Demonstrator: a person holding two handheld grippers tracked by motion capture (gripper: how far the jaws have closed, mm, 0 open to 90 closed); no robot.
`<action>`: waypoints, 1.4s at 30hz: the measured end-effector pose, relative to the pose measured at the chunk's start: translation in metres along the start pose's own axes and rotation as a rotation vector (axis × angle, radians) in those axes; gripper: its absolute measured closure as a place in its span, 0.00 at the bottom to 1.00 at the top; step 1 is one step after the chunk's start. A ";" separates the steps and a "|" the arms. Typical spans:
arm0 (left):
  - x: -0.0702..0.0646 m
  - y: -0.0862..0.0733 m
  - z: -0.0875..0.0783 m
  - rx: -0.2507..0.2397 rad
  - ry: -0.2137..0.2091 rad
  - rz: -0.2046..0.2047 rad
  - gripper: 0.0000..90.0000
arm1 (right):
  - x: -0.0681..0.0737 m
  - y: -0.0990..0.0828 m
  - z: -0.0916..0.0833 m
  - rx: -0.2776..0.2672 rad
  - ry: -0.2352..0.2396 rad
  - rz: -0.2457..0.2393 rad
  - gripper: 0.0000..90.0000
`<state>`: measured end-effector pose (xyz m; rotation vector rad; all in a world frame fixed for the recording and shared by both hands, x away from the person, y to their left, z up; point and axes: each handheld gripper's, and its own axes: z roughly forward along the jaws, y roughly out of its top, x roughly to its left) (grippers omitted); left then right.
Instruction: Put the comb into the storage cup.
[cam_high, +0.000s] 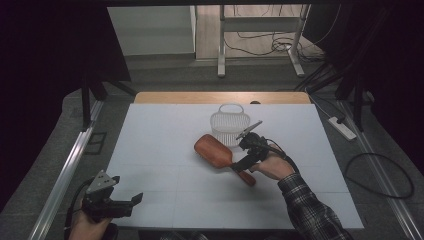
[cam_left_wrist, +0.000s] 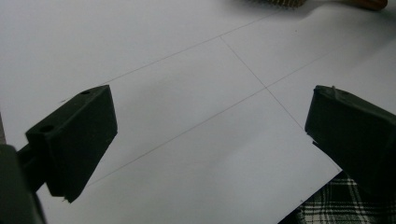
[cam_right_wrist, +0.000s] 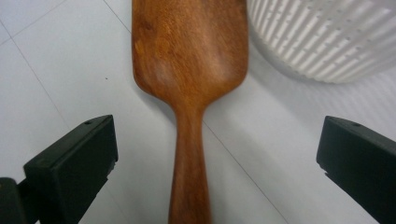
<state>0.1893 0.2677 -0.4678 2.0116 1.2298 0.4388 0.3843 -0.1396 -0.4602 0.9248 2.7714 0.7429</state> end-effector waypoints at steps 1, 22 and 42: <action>0.000 0.000 0.000 0.000 -0.001 -0.001 0.03 | 0.001 0.001 0.002 0.003 0.004 0.004 0.00; 0.000 0.000 0.000 0.001 -0.003 0.003 0.03 | 0.014 0.012 0.020 0.042 -0.019 -0.021 0.00; 0.000 0.000 0.000 0.000 -0.006 0.009 0.03 | 0.018 0.005 0.042 0.137 -0.054 -0.034 0.00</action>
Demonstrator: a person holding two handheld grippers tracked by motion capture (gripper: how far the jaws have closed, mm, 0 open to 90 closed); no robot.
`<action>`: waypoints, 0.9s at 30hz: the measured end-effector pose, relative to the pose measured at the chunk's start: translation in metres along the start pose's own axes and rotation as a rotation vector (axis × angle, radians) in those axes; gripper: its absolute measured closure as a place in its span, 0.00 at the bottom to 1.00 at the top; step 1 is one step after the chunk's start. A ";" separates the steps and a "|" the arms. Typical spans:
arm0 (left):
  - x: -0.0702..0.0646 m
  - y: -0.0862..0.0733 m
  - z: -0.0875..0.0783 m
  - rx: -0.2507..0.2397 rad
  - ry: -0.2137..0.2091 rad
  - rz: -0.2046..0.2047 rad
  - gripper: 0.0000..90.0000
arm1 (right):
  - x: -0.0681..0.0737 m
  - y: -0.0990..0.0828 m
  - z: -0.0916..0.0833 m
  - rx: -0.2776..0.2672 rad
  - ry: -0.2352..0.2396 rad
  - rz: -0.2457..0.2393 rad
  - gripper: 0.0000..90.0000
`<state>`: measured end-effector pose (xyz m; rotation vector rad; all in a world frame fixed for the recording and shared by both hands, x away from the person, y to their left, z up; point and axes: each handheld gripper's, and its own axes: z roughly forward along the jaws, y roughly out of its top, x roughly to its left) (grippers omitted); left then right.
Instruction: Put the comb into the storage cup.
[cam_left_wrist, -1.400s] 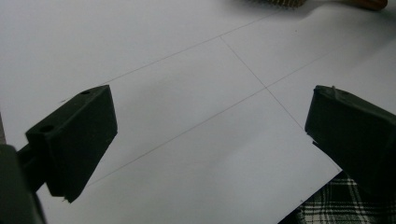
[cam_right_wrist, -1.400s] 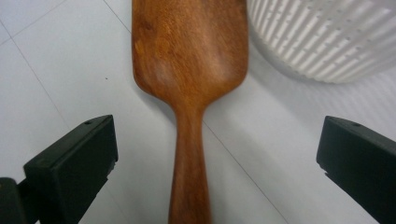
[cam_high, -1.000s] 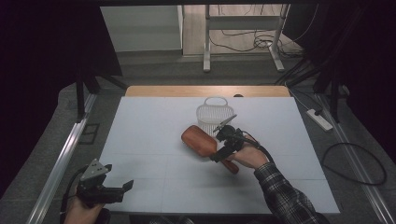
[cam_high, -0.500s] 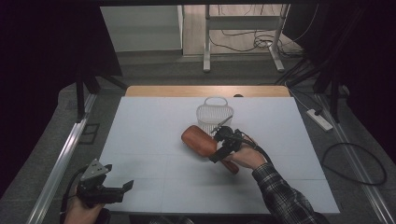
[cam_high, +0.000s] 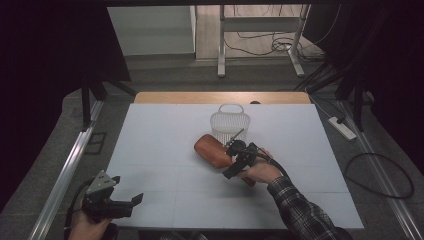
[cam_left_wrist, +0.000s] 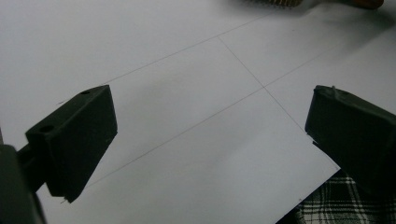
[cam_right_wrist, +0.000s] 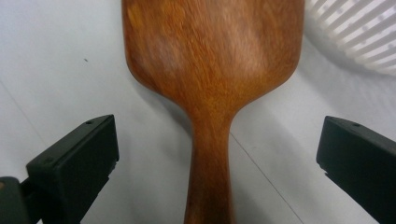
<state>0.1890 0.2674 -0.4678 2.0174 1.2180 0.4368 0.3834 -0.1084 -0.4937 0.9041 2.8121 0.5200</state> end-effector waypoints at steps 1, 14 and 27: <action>0.000 0.000 0.000 0.000 0.000 0.000 0.03 | 0.000 0.000 0.001 0.009 -0.001 0.000 0.00; -0.001 0.000 0.000 0.006 0.001 0.009 0.03 | -0.003 -0.001 0.009 0.031 0.005 0.016 0.01; -0.001 0.000 0.000 0.006 0.000 0.009 0.03 | 0.001 -0.001 0.004 0.015 0.010 -0.040 0.49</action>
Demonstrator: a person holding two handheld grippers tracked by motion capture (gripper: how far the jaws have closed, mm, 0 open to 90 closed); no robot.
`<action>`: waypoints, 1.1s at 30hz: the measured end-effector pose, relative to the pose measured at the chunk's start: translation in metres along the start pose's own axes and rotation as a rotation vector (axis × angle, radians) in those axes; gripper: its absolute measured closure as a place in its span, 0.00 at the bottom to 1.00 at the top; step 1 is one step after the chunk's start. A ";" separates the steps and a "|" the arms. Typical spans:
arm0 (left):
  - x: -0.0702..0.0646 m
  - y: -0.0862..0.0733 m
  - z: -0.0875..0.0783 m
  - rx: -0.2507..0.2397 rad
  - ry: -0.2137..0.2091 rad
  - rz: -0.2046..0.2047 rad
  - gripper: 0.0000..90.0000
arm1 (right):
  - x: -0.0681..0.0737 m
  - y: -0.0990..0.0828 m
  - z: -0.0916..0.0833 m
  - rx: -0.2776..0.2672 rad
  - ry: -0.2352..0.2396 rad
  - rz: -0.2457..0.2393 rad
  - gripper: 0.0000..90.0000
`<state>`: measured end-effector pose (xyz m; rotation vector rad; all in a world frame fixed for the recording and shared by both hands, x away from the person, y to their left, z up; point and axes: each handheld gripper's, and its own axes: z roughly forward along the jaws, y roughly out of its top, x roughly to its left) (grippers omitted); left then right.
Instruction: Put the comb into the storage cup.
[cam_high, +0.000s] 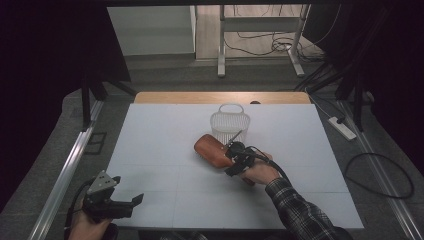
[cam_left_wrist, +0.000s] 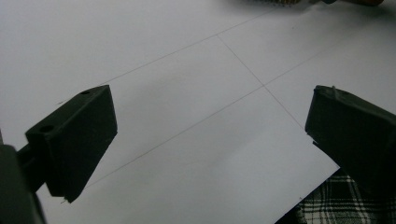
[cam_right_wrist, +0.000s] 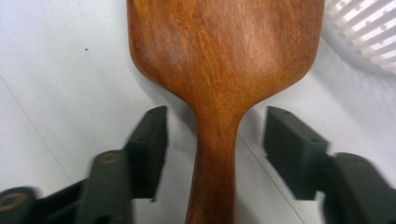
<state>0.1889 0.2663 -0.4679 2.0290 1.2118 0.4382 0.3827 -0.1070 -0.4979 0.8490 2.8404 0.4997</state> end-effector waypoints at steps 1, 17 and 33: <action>0.000 0.000 0.000 0.000 0.000 0.000 0.03 | 0.000 0.000 0.000 0.000 -0.001 -0.003 0.51; 0.000 0.000 0.000 0.001 -0.001 0.003 0.03 | -0.002 -0.001 -0.004 0.022 0.012 -0.006 0.80; -0.001 0.000 0.000 0.003 0.001 0.008 0.03 | -0.003 -0.003 -0.008 0.013 0.048 0.066 0.80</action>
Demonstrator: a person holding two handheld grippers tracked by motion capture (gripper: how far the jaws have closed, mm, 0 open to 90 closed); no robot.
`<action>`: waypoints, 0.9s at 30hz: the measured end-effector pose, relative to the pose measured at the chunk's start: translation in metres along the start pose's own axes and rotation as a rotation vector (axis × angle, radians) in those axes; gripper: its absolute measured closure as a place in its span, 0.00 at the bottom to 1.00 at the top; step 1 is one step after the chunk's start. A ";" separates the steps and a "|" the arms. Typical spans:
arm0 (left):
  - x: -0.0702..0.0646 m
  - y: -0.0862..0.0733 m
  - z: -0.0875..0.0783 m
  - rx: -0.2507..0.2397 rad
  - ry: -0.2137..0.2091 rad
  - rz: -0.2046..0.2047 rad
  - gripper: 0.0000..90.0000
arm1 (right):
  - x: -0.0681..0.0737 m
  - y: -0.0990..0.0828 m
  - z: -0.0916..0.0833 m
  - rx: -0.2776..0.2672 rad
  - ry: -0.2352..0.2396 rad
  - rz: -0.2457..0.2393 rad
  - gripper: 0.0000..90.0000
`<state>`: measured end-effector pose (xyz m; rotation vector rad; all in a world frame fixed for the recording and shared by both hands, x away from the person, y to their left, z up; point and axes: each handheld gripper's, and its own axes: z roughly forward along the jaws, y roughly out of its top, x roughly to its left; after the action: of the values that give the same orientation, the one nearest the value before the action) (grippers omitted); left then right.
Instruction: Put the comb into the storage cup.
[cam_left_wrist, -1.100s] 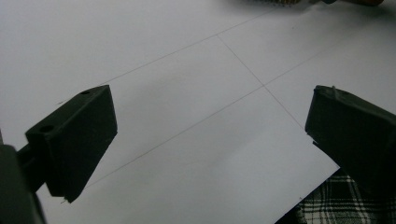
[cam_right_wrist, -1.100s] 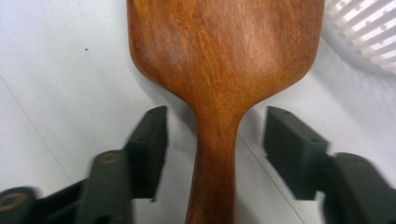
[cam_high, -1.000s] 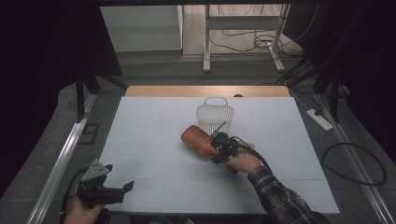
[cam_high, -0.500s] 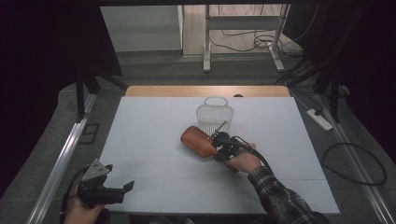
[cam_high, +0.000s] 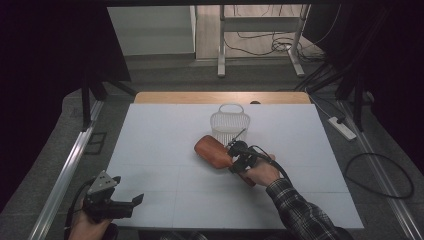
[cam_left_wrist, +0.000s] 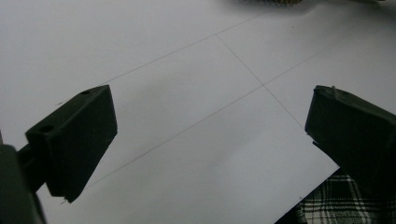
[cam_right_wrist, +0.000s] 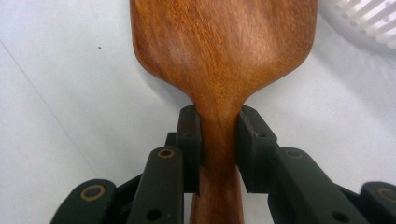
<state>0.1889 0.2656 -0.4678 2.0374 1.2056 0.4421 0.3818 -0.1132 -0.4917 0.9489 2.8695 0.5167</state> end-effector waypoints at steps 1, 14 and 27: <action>0.000 0.000 0.000 0.000 0.001 0.000 0.03 | 0.000 -0.001 0.000 -0.002 0.000 0.000 0.80; 0.000 -0.001 -0.002 -0.024 -0.009 0.000 0.02 | 0.004 -0.007 -0.004 -0.037 0.008 -0.027 0.80; 0.002 0.000 -0.004 -0.045 -0.032 -0.030 0.00 | 0.011 -0.009 -0.012 -0.093 0.010 -0.043 0.80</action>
<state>0.1878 0.2685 -0.4651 1.9780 1.1950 0.4168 0.3653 -0.1171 -0.4833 0.8709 2.8395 0.6464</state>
